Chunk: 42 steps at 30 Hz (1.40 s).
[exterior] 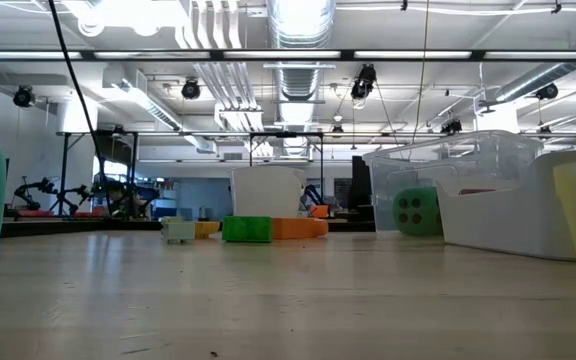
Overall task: Pick & Place Toys
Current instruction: Put the red game piece into the yellow bin
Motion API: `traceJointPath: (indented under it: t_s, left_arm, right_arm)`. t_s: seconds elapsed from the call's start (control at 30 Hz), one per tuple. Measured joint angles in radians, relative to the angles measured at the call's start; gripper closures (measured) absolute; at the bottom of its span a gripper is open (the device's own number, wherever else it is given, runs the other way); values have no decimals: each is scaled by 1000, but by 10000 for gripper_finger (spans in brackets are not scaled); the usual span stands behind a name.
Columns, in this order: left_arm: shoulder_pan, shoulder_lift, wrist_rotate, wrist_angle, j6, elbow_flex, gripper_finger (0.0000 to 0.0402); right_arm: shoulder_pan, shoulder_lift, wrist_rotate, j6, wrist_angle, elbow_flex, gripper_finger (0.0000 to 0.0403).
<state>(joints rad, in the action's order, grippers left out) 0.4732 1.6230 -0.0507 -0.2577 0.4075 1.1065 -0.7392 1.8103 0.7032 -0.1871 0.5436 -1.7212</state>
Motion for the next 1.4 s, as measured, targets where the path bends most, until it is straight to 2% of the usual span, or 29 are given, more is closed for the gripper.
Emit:
traceJointPath:
  t_s: [0.1,0.23,0.4,0.6,0.97,1.07,1.4]
  left_arm:
    - [-1,0,1,0,0,0,238]
    - [-1,0,1,-8,-12,0,238]
    - [-1,0,-3,-6,-16,0,238]
    - [-1,0,-3,4,-19,0,238]
    - [-2,0,-5,7,-45,0,238]
    - [-2,0,-6,7,-45,0,238]
    - [-1,1,-9,13,-45,0,238]
  right_arm:
    - [8,-1,-25,-1,33,-15,88]
    - [33,0,-127,13,56,-17,88]
    - [61,0,-140,-21,62,-19,88]
    - [106,-1,-288,-27,60,-26,88]
    - [140,3,-375,-74,80,-26,91]
    - [145,7,-390,-77,85,-26,112]
    - [166,5,-435,-92,83,-27,227]
